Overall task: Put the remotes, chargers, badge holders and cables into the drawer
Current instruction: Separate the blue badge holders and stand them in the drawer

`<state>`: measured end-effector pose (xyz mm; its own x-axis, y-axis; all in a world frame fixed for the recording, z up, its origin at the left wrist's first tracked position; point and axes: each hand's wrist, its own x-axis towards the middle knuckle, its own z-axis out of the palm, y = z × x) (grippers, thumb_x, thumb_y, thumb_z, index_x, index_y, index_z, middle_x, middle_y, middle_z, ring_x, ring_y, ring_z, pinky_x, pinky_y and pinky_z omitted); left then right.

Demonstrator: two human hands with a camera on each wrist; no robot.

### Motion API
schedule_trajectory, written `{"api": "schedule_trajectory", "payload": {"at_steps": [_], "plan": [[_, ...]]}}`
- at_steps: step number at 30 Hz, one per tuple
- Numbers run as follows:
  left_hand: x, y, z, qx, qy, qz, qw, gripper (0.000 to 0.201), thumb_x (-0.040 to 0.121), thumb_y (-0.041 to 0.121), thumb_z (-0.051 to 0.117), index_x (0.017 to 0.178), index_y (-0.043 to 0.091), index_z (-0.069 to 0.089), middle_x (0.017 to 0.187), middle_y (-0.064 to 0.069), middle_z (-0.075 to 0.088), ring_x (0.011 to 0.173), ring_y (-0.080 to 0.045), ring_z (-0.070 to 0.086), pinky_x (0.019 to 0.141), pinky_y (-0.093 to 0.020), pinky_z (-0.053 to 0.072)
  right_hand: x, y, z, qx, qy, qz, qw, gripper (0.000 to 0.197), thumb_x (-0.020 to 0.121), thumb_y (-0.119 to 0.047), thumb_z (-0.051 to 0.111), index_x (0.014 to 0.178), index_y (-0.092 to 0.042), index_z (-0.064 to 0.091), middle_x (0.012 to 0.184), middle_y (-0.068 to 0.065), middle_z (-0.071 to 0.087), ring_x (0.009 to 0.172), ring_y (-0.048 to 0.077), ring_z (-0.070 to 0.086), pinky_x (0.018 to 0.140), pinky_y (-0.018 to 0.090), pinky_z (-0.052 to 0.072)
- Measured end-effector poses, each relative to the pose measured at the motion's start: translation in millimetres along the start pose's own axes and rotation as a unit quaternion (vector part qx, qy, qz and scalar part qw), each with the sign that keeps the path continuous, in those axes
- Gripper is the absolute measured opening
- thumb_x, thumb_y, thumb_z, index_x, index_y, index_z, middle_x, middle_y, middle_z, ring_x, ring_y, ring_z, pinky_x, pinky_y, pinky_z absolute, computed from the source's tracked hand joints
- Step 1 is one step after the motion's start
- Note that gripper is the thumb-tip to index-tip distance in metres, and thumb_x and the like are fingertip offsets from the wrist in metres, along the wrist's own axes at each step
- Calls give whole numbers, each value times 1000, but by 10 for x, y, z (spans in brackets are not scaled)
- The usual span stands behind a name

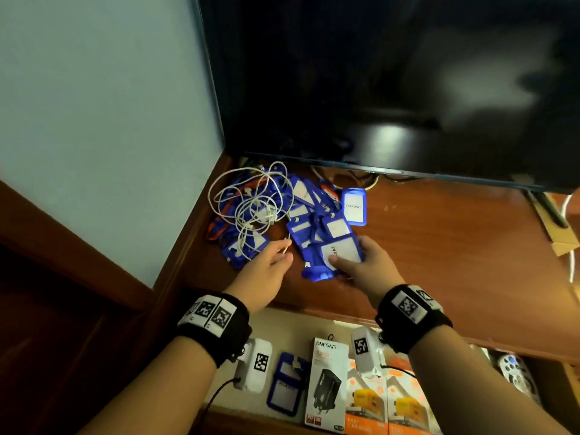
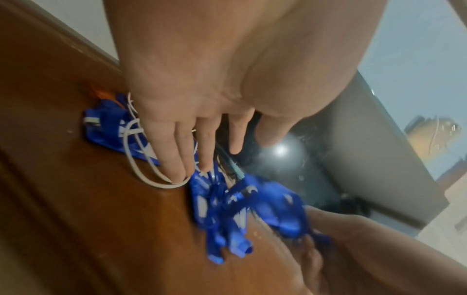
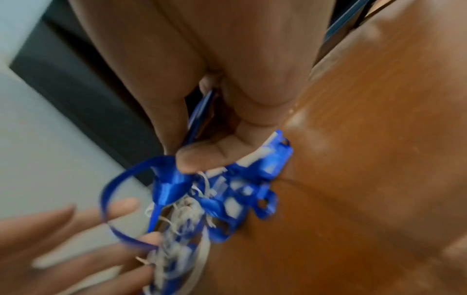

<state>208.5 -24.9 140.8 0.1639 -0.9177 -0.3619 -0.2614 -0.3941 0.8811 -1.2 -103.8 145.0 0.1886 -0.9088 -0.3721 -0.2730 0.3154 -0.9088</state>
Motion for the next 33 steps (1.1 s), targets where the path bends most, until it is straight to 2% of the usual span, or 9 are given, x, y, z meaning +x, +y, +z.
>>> {"api": "schedule_trajectory", "payload": {"at_steps": [4,7,11,18,20,22,25,29,33], "plan": [[-31,465,-49,-190,-84,46,977,49,101,49,49,149,40,49,149,7,56,138,-10,49,122,-43,31,-345,-540,-198,136,-28,-54,989,22,93,-2,68,110,-14,63,93,11,77,61,21,70,50,29,55],[-3,761,-49,-315,-126,93,936,56,98,45,46,151,28,50,149,-4,59,143,-22,50,124,-51,28,-524,-862,-305,228,-35,-88,969,18,92,5,62,104,-9,66,91,13,76,70,22,73,49,26,55],[37,1197,-104,-354,-128,123,918,51,101,49,47,149,35,53,148,-12,59,143,-38,48,125,-57,25,-689,-1141,-418,257,-43,-153,953,19,91,6,62,106,-4,61,92,17,71,75,25,70,53,27,55],[-126,1738,0,-432,-203,91,874,75,97,48,58,147,-8,48,153,-36,40,133,-45,47,121,-61,23,-860,-1480,-588,292,-35,-219,930,20,83,-5,76,82,-12,57,77,22,59,65,28,54,56,33,47],[-171,1760,41,-408,-220,89,882,67,103,48,48,137,-9,55,127,-30,60,110,-38,63,110,-54,36,-879,-1527,-613,308,-26,-241,920,22,85,-2,75,85,-9,54,79,25,59,70,35,57,67,43,49],[-203,1724,49,-377,-226,89,894,58,104,49,44,123,-1,66,110,-21,68,99,-31,66,107,-51,38,-889,-1545,-638,288,9,-264,921,22,89,5,70,86,-7,52,72,22,61,64,31,60,63,38,52],[-241,1645,-3,-335,-179,83,921,53,104,49,48,117,3,71,105,-19,65,95,-27,63,101,-50,46,-844,-1461,-646,248,55,-270,929,23,88,6,72,87,-6,52,71,19,67,60,26,64,57,32,54],[-266,1450,-141,-208,-76,123,967,18,102,17,62,99,5,75,86,-10,69,77,-17,64,73,-29,56,-670,-1113,-541,160,69,-218,960,32,82,0,81,87,-12,52,77,19,67,68,29,64,60,38,57],[-378,1289,-278,-62,-46,148,986,12,99,17,68,93,9,75,81,-7,77,73,-18,68,75,-30,57,-583,-744,-310,79,43,-160,983,39,78,-2,84,101,-11,54,94,20,73,79,28,73,69,48,63]]}}
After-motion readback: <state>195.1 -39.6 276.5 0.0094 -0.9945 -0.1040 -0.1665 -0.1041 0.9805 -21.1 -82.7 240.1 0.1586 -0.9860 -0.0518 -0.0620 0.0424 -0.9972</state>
